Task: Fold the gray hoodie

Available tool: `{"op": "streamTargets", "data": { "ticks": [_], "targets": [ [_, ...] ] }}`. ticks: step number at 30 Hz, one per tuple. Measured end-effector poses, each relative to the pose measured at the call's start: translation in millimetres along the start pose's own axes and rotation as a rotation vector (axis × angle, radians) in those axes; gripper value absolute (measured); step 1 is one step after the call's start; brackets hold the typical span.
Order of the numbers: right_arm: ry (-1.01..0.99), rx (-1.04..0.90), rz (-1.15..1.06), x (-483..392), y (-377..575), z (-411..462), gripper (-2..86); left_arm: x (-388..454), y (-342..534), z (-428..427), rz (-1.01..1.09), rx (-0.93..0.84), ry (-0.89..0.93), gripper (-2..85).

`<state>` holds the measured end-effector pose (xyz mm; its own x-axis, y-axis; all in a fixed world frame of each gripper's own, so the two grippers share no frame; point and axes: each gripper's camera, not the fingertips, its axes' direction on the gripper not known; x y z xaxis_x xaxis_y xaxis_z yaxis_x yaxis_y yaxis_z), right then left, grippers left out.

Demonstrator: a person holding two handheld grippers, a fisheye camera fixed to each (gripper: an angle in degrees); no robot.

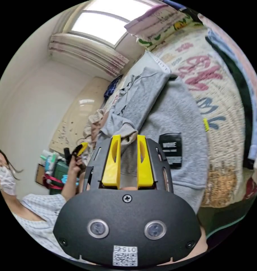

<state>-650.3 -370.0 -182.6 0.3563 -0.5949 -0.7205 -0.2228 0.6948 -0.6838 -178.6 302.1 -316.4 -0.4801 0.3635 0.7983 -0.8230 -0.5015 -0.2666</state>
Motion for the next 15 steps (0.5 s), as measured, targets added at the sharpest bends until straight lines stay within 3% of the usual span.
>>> {"op": "streamTargets", "data": {
  "ticks": [4,8,12,13,15],
  "targets": [
    [0.263,0.014,-0.318,-80,11,6,12.7,-7,-35,39,0.066,-0.07,-0.01,6.7],
    [0.539,-0.099,-0.545,-150,3,73,15.9,-14,-63,88,0.121,-0.109,-0.096,7.9],
    [0.657,-0.242,-0.543,-141,-23,131,14.2,-47,-45,114,0.029,-0.053,-0.122,8.2],
    [0.72,-0.306,-0.519,-125,-31,151,12.8,-58,-46,120,-0.032,-0.046,-0.054,8.3],
    [0.818,-0.373,-0.443,-99,-43,171,9.2,-58,-56,129,0.038,-0.072,-0.077,8.3]
  ]
}}
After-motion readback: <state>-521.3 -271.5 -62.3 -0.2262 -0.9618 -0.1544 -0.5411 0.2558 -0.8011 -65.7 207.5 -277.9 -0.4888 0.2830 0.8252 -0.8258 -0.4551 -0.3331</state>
